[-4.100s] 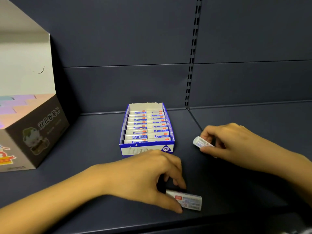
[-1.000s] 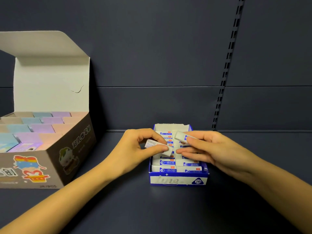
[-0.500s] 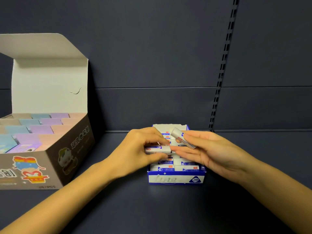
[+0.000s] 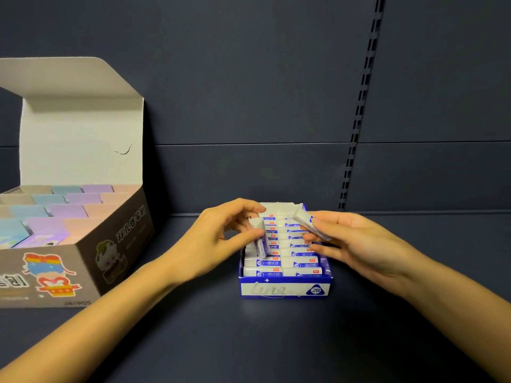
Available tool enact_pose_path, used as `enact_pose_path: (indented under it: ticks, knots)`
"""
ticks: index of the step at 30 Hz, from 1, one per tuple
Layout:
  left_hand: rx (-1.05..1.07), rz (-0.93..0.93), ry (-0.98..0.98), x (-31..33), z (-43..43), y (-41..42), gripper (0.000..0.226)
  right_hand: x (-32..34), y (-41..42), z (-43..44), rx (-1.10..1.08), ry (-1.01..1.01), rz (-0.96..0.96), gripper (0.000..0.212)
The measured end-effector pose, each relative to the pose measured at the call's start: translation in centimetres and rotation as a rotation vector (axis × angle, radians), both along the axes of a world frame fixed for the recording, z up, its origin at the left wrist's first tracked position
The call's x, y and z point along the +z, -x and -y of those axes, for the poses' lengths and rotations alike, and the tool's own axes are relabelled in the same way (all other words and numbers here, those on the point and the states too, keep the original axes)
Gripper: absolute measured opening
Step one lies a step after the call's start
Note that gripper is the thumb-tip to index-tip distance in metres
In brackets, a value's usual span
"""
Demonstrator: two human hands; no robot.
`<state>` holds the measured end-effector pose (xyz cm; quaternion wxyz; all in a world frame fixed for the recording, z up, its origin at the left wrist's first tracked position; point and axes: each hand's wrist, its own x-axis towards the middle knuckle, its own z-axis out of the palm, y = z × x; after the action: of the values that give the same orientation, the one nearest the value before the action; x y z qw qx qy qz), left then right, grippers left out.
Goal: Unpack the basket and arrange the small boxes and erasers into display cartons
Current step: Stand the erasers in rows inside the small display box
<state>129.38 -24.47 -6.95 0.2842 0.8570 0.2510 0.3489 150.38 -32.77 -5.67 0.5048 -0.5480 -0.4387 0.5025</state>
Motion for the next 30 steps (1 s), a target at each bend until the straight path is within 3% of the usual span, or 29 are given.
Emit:
enact_pose_path:
  ticks: [6, 11, 16, 30]
  knots:
    - [-0.119, 0.062, 0.131, -0.1, 0.3, 0.6, 0.014, -0.4, -1.0, 0.1, 0.041, -0.076, 0.375, 0.030]
    - [-0.160, 0.004, 0.127, -0.6, 0.1, 0.6, 0.005, -0.6, -1.1, 0.5, 0.113, -0.103, 0.447, 0.032]
    - [-0.182, -0.101, 0.089, -0.5, -0.5, 0.7, 0.010, -0.5, -1.0, 0.5, 0.177, -0.143, 0.604, 0.026]
    - [-0.261, -0.145, 0.075, -0.1, -0.7, 1.2, 0.004, -1.2, -1.6, 0.2, 0.245, -0.160, 0.782, 0.030]
